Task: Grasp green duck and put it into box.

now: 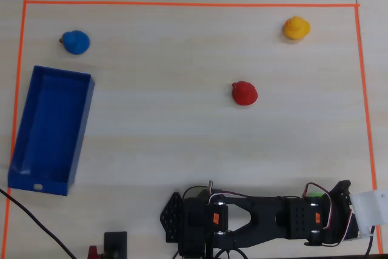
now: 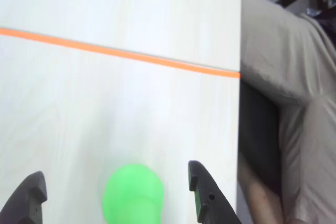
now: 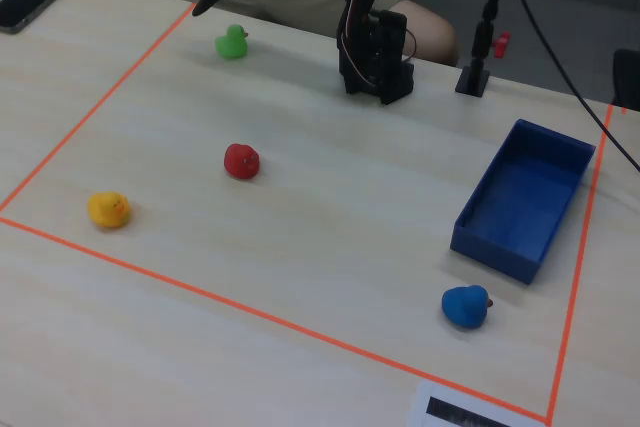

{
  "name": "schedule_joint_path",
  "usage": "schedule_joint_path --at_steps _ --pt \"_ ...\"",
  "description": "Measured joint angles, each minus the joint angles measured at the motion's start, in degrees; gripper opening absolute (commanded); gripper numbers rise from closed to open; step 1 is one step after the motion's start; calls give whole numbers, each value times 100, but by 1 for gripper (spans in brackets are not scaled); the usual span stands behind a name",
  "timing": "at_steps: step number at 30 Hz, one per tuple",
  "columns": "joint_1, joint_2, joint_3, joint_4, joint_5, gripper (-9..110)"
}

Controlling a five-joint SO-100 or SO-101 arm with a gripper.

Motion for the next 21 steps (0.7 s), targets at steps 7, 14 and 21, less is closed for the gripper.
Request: schedule_joint_path --at_steps 7,14,21 --pt "0 0 299 -255 -141 35" --pt "97 -246 668 -694 -360 35" --pt "193 -369 853 -782 -545 35"
